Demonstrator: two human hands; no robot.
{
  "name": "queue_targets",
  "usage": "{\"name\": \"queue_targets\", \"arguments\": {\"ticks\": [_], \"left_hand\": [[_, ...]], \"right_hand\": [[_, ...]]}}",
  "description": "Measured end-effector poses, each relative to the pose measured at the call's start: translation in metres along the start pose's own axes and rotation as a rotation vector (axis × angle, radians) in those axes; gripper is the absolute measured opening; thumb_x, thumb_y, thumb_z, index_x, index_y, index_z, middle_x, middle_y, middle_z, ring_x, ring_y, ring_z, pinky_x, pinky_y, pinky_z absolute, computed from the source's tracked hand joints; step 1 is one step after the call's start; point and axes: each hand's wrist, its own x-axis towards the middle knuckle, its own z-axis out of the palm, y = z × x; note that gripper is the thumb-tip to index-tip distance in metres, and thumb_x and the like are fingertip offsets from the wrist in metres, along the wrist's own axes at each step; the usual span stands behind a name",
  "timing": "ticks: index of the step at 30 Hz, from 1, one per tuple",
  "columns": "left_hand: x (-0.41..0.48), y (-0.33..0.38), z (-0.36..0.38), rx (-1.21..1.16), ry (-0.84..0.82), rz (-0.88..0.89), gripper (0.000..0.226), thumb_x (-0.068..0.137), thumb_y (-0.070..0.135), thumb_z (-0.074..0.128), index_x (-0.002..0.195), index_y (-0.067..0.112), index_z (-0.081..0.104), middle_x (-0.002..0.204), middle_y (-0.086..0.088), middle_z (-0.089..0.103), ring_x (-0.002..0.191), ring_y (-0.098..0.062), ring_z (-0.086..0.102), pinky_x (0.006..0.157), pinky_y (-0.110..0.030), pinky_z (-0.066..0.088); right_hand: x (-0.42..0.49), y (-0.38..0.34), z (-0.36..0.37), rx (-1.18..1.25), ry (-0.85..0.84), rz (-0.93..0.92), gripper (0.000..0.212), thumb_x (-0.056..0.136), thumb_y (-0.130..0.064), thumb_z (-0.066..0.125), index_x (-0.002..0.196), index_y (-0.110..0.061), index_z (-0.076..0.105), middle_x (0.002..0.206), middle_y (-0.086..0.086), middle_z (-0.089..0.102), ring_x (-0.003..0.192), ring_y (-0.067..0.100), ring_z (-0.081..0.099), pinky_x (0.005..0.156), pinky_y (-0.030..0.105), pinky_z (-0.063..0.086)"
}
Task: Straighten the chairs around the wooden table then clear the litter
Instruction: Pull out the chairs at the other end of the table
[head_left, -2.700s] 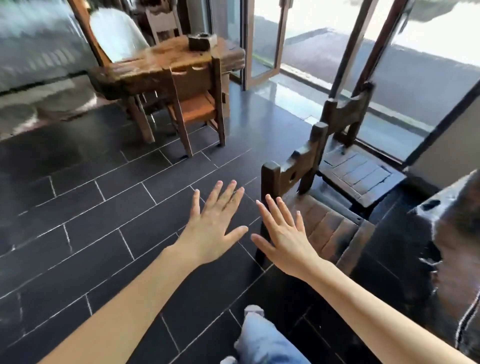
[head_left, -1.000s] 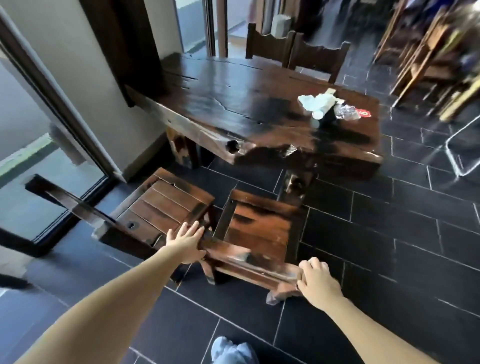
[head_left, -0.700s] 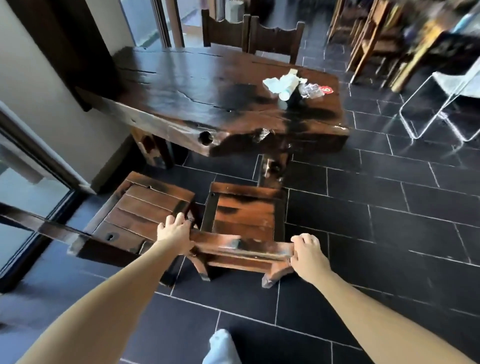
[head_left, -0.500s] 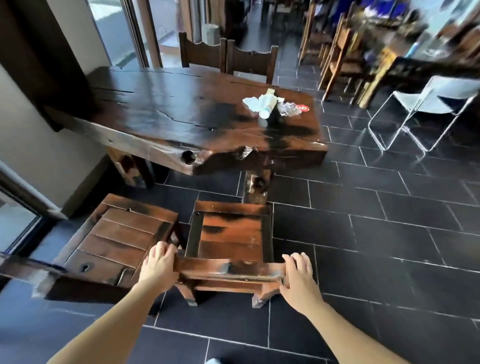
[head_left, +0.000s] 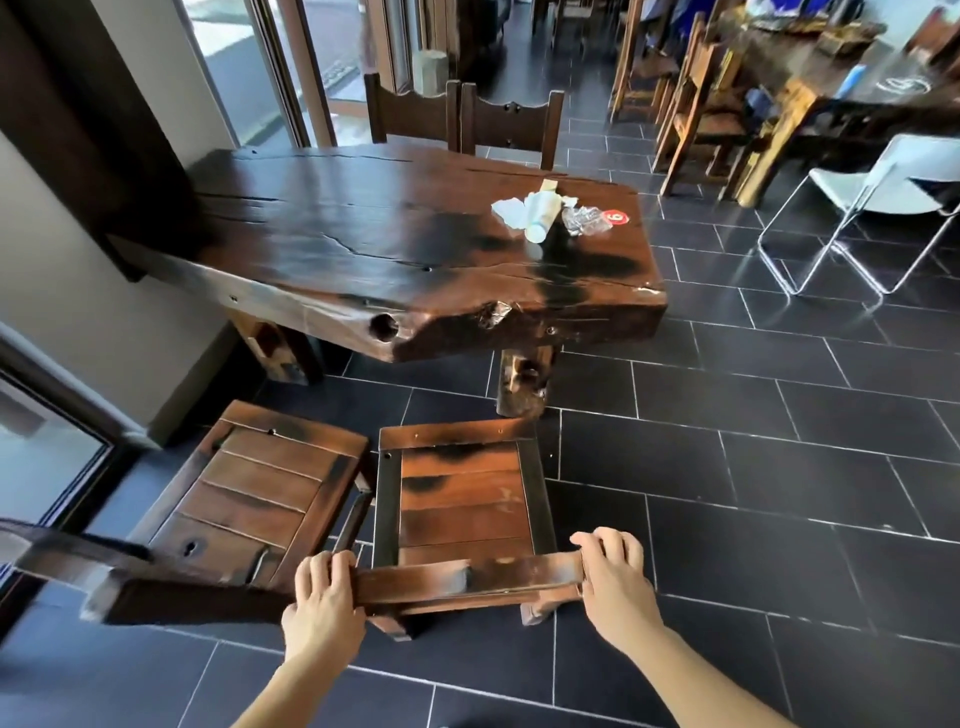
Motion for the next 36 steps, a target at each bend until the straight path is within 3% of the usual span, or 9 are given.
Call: {"name": "queue_targets", "arguments": {"ticks": [3,7,10,13,15,22,30,36], "left_hand": [[0.001,-0.007,0.010,0.044,0.017,0.017,0.056,0.072,0.011,0.064,0.120,0.028,0.043,0.128,0.001,0.037,0.123,-0.020,0.021,0.082,-0.042,0.049],[0.011,-0.009,0.008,0.061,0.005,0.043,0.063,0.070,0.009,0.065,0.120,0.035,0.037,0.129,0.005,0.032,0.125,-0.021,0.023,0.083,-0.041,0.050],[0.023,0.002,-0.001,0.079,-0.053,0.019,0.056,0.081,0.015,0.058,0.128,0.034,0.034,0.131,0.005,0.029,0.127,-0.019,0.018,0.092,-0.039,0.047],[0.041,0.017,-0.009,0.073,-0.099,0.016,0.053,0.086,0.019,0.053,0.131,0.032,0.030,0.133,0.003,0.026,0.131,-0.021,0.016,0.096,-0.040,0.043],[0.056,0.027,-0.012,0.066,-0.115,0.011,0.051,0.086,0.018,0.051,0.130,0.031,0.029,0.132,0.002,0.025,0.131,-0.021,0.014,0.098,-0.042,0.041],[0.103,0.048,-0.019,0.141,-0.096,-0.017,0.046,0.085,0.021,0.053,0.125,0.030,0.031,0.129,0.001,0.028,0.132,-0.022,0.020,0.103,-0.045,0.034],[0.156,0.051,-0.023,0.126,-0.099,0.012,0.050,0.085,0.018,0.054,0.128,0.025,0.029,0.129,-0.003,0.026,0.129,-0.025,0.019,0.091,-0.042,0.048],[0.181,0.057,-0.029,0.169,-0.103,0.061,0.059,0.083,0.017,0.060,0.132,0.022,0.027,0.130,-0.005,0.026,0.129,-0.026,0.021,0.090,-0.038,0.047]], "right_hand": [[-0.003,0.003,0.011,-0.012,0.056,0.003,0.067,0.042,-0.005,0.089,0.101,-0.025,0.064,0.105,0.000,0.059,0.101,0.027,0.051,0.047,0.035,0.056],[0.012,0.005,0.011,-0.001,0.071,-0.033,0.071,0.035,-0.003,0.090,0.098,-0.024,0.064,0.101,0.001,0.060,0.097,0.029,0.053,0.045,0.037,0.056],[0.029,0.005,0.001,0.004,0.019,-0.037,0.068,0.046,-0.007,0.090,0.106,-0.025,0.062,0.109,0.002,0.059,0.103,0.032,0.057,0.056,0.040,0.059],[0.055,0.010,-0.019,0.002,-0.037,-0.119,0.056,0.084,-0.015,0.067,0.133,-0.026,0.043,0.139,0.001,0.038,0.132,0.031,0.031,0.095,0.043,0.050],[0.078,0.015,-0.032,-0.016,-0.111,-0.133,0.053,0.092,-0.017,0.057,0.139,-0.026,0.034,0.145,0.000,0.027,0.137,0.028,0.020,0.106,0.041,0.039],[0.138,0.016,-0.048,-0.072,-0.126,-0.148,0.050,0.092,-0.016,0.056,0.137,-0.026,0.035,0.146,0.000,0.026,0.139,0.027,0.016,0.111,0.041,0.031],[0.196,0.001,-0.052,-0.125,-0.117,-0.105,0.047,0.092,-0.016,0.057,0.134,-0.026,0.038,0.150,0.004,0.025,0.146,0.035,0.004,0.117,0.049,0.017],[0.221,-0.006,-0.059,-0.109,-0.116,-0.064,0.045,0.090,-0.013,0.058,0.130,-0.026,0.040,0.148,0.003,0.027,0.142,0.033,0.012,0.115,0.047,0.025]]}}
